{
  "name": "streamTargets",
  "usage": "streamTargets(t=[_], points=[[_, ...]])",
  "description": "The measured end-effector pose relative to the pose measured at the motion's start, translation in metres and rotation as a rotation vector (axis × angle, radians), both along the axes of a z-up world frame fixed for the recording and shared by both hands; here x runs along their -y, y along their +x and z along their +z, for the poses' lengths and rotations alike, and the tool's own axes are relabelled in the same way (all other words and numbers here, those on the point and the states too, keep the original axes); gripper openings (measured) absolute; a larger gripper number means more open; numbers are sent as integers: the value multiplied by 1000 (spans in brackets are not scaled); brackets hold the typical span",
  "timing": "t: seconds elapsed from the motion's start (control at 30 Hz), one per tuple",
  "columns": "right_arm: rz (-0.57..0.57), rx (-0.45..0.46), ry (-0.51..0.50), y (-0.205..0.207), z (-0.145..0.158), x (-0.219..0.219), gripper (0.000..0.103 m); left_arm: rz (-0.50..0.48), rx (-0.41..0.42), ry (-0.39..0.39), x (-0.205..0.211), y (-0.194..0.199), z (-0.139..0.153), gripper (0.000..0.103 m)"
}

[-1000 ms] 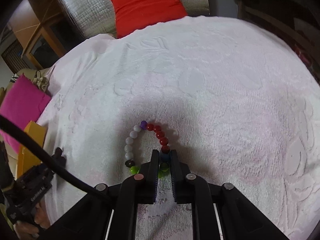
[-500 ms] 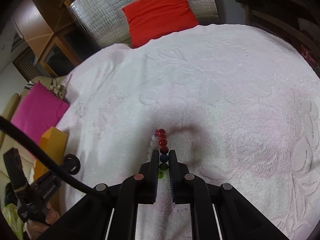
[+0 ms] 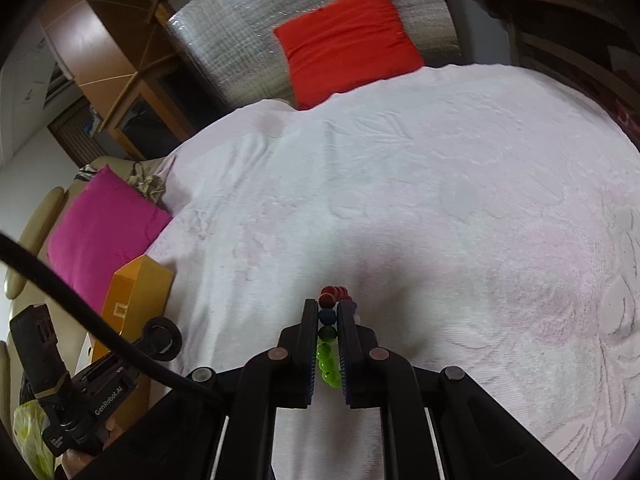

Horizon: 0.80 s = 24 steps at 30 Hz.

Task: Organize jewelry
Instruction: 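Lift the hair tie and multicolour bracelet and carry them toward the orange box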

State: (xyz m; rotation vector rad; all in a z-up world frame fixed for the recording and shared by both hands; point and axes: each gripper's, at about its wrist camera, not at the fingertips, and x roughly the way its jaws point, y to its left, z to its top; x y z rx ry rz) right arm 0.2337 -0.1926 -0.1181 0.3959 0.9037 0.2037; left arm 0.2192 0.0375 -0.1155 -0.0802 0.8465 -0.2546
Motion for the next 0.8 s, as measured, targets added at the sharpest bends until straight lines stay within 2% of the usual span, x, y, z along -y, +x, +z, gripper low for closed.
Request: streamTargets(t=[0.13,0.27,0.47,0.8], points=[[19,18,-1,-3,4,-12,10,16,19,5,-3,-10,7,9],[37,26,-9,-8,5,-23,11,45,67,67,-6,-22,15,9],[63,58,-33,-16,12,-40,10,80,99,110,-14,-34,21,9],[101,91,-43,-22,19,-70,11,139,117,111,-39,-43,27,9]])
